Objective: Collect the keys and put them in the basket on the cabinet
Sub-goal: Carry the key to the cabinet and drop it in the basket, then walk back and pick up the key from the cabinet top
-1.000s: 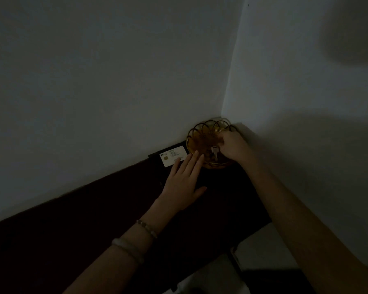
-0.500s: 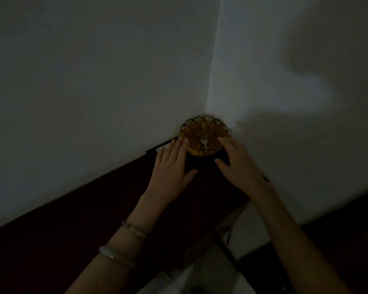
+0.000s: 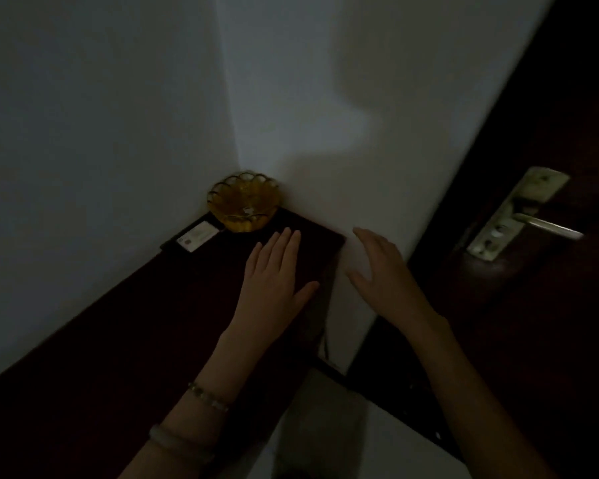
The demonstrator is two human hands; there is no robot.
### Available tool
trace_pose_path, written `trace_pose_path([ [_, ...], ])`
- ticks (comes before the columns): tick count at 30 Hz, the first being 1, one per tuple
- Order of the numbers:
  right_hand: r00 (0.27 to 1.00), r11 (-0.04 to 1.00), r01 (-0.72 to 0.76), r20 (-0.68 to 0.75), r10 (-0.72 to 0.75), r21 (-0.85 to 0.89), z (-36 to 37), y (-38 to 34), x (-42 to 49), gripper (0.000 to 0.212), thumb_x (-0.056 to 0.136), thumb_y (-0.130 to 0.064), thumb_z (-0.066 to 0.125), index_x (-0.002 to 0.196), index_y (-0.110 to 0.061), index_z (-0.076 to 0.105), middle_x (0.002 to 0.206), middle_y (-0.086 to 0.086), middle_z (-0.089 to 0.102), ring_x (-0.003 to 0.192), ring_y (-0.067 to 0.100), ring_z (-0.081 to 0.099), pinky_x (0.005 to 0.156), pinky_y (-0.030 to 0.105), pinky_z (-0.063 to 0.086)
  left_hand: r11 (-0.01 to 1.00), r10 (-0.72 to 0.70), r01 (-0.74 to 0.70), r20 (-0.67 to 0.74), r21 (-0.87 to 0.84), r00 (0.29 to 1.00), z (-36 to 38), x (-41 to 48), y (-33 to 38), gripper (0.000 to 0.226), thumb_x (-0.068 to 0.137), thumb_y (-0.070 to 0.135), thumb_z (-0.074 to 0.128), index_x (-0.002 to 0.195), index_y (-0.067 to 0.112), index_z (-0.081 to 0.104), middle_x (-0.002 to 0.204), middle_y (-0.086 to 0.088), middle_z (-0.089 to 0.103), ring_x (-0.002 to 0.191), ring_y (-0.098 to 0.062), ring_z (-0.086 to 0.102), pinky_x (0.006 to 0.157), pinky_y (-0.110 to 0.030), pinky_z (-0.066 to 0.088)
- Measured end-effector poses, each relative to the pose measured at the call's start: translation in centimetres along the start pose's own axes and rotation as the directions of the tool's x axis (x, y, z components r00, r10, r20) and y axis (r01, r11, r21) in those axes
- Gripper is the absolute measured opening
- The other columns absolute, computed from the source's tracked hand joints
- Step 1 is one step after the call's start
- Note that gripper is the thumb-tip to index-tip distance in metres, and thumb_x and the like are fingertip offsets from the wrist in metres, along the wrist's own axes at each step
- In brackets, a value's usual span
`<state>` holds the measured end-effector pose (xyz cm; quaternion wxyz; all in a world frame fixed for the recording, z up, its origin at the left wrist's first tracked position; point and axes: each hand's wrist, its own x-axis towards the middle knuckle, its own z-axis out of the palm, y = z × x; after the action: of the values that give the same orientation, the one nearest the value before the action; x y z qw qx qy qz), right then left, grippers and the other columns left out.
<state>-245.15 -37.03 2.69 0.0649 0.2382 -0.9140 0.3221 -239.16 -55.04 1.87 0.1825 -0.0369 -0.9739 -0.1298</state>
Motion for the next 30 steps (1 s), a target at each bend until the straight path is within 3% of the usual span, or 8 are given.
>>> trace_pose_path([
  [7,0.944,0.953,-0.285,-0.199,0.262,-0.099,-7.9,5.0,-10.1,0.065,0.088,-0.023,0.057,0.142,-0.015,0.022,0.148,0.013,0.03,0.135,0.027,0.027,0.112,0.035,0.021,0.938,0.321,-0.314,0.024,-0.149,0.947,2.7,1.1,10.6,0.074,0.082,0.035,0.065,0.137,-0.001,0.032,0.141,-0.022,0.04,0.131,-0.036,0.037,0.108,-0.049,0.024],
  [12,0.835,0.869,-0.477,-0.373,0.403,-0.129,-13.6,6.3,-19.8,0.067,0.084,-0.019,0.062,0.14,-0.015,0.027,0.141,0.016,0.039,0.128,0.03,0.034,0.106,0.035,0.03,0.832,0.512,-0.486,0.035,-0.267,0.858,4.2,-1.0,19.7,0.073,0.082,0.037,0.065,0.137,0.001,0.033,0.14,-0.021,0.043,0.128,-0.035,0.04,0.107,-0.052,0.031],
  [20,0.675,0.693,-0.689,-0.535,0.507,-0.213,-19.3,6.4,-35.3,0.069,0.083,-0.019,0.064,0.14,-0.012,0.027,0.142,0.017,0.039,0.128,0.034,0.037,0.106,0.043,0.034,0.618,0.727,-0.642,0.018,-0.454,0.686,5.1,-8.0,33.2,0.074,0.08,0.035,0.067,0.138,0.005,0.032,0.138,-0.018,0.044,0.126,-0.033,0.042,0.106,-0.048,0.027],
  [23,0.578,0.6,-0.776,-0.601,0.552,-0.195,-20.6,6.3,-41.2,0.068,0.082,-0.019,0.065,0.139,-0.011,0.029,0.14,0.019,0.042,0.125,0.036,0.04,0.103,0.043,0.036,0.513,0.808,-0.679,0.028,-0.525,0.589,5.3,-11.3,37.8,0.072,0.083,0.033,0.065,0.139,0.005,0.03,0.139,-0.017,0.044,0.125,-0.031,0.042,0.104,-0.047,0.032],
  [27,0.431,0.478,-0.868,-0.677,0.596,-0.132,-21.5,5.4,-48.5,0.067,0.081,-0.019,0.065,0.139,-0.012,0.03,0.136,0.016,0.046,0.122,0.033,0.044,0.097,0.032,0.034,0.354,0.901,-0.731,0.002,-0.583,0.434,5.3,-15.7,43.4,0.072,0.087,0.037,0.059,0.143,0.01,0.022,0.145,-0.014,0.036,0.131,-0.026,0.035,0.107,-0.04,0.028],
  [30,0.289,0.384,-0.923,-0.719,0.631,-0.034,-21.9,4.0,-53.3,0.066,0.082,-0.019,0.065,0.138,-0.009,0.032,0.134,0.017,0.047,0.122,0.033,0.044,0.099,0.039,0.04,0.214,0.957,-0.747,-0.018,-0.629,0.289,5.0,-18.7,47.4,0.073,0.088,0.039,0.056,0.144,0.012,0.017,0.149,-0.013,0.03,0.133,-0.025,0.031,0.108,-0.036,0.026],
])
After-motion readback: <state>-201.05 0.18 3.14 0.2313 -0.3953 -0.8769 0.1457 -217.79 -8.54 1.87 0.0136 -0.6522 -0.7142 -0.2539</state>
